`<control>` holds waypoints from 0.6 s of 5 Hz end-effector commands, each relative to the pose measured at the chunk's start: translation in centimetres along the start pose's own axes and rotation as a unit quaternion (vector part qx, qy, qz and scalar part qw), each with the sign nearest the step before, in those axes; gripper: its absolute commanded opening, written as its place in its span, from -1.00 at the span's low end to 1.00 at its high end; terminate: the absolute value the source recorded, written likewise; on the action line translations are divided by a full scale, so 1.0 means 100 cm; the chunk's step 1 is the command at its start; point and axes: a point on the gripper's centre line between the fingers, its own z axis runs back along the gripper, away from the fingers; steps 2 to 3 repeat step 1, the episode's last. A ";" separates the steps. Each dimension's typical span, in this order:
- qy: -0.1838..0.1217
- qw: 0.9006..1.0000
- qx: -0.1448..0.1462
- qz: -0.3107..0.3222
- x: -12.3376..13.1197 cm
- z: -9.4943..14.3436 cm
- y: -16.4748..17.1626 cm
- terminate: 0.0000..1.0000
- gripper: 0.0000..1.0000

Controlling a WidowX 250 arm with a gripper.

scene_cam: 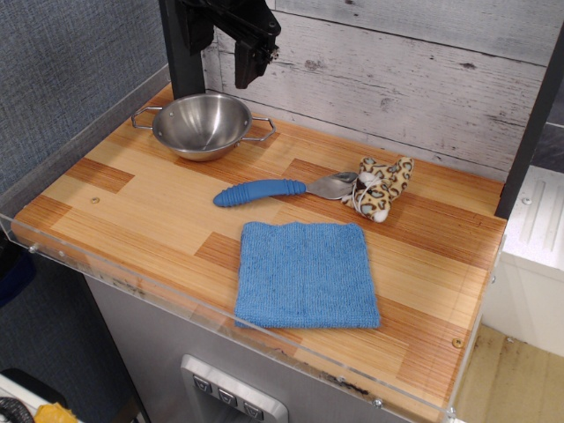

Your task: Place the colander on the back left corner of the table

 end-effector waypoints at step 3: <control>-0.020 1.000 0.010 0.006 -0.001 0.016 0.007 1.00 1.00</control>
